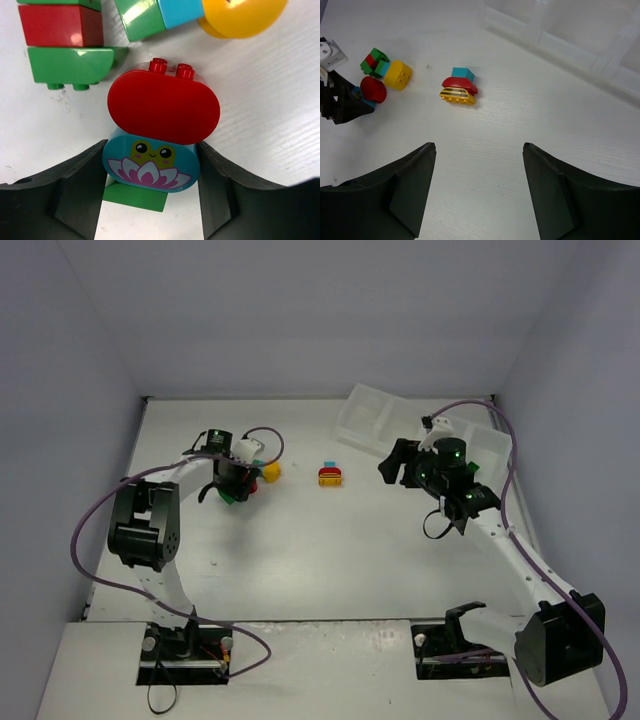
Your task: Sort the legos into containers by color
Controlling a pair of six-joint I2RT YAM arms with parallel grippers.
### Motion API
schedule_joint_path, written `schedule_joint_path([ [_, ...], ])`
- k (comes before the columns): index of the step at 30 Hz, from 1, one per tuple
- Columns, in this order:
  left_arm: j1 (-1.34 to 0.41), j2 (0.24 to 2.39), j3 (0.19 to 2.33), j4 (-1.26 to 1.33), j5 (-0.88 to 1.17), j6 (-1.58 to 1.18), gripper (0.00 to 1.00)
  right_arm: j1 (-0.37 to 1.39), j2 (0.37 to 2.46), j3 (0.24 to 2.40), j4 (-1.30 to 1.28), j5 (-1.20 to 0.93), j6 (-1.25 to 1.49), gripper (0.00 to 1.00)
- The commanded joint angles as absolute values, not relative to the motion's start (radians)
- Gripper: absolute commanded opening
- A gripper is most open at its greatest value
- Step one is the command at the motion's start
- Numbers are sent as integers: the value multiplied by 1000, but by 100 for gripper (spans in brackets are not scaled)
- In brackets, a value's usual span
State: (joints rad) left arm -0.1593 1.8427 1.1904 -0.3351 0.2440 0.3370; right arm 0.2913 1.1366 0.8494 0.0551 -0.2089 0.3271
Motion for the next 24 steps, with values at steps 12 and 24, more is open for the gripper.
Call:
schedule_joint_path([
  [12, -273, 1235, 991, -153, 379, 267, 0, 383, 1192, 992, 158, -528, 472, 70],
  [24, -534, 1092, 983, -178, 371, 189, 0, 590, 1319, 1146, 201, -514, 574, 70],
])
